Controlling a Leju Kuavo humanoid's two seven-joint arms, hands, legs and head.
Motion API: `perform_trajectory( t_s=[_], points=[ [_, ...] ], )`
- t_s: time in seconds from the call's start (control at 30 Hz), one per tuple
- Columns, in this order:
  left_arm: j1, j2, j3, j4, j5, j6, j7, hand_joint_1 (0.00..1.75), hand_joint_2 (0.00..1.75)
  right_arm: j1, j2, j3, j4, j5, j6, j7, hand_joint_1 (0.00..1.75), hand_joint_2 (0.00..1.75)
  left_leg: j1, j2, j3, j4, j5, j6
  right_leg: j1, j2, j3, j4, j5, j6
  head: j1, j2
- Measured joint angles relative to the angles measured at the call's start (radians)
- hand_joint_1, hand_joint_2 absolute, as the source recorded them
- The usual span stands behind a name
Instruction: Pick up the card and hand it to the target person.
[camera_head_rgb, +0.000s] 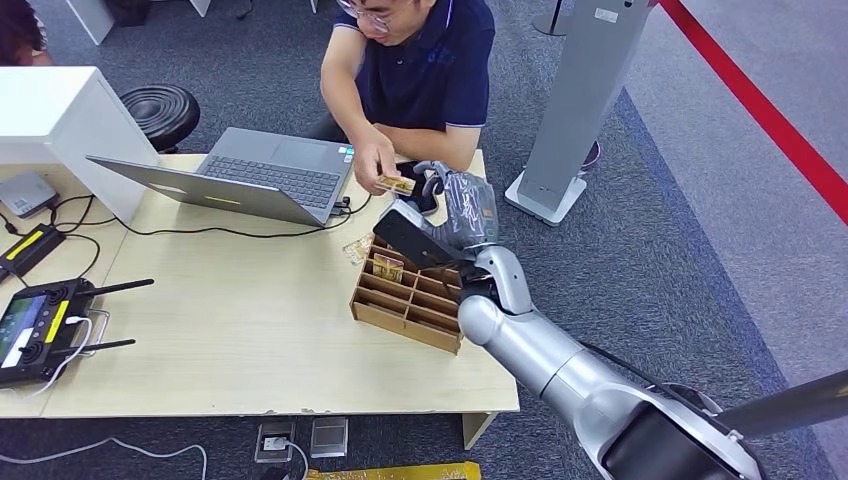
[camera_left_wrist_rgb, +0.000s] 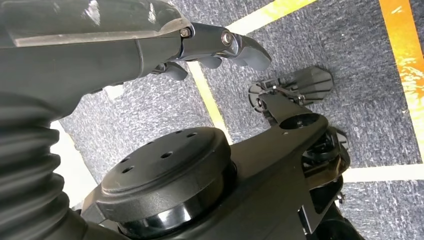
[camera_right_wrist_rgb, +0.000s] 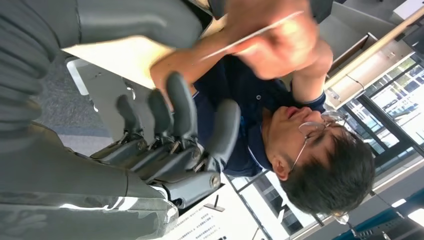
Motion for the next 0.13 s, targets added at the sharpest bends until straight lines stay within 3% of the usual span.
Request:
perform_trajectory(
  t_s=[0.13],
  points=[
    [0.003,0.0,0.0,0.0,0.008,0.006,0.004,0.0,0.0,0.0,0.003,0.001,0.007,-0.024,-0.004,-0.005,0.0,1.75,0.0,0.0,0.0,0.0,0.0,0.0,0.0,0.0,0.0,0.0,0.0,0.0,0.0,0.0]
  ],
)
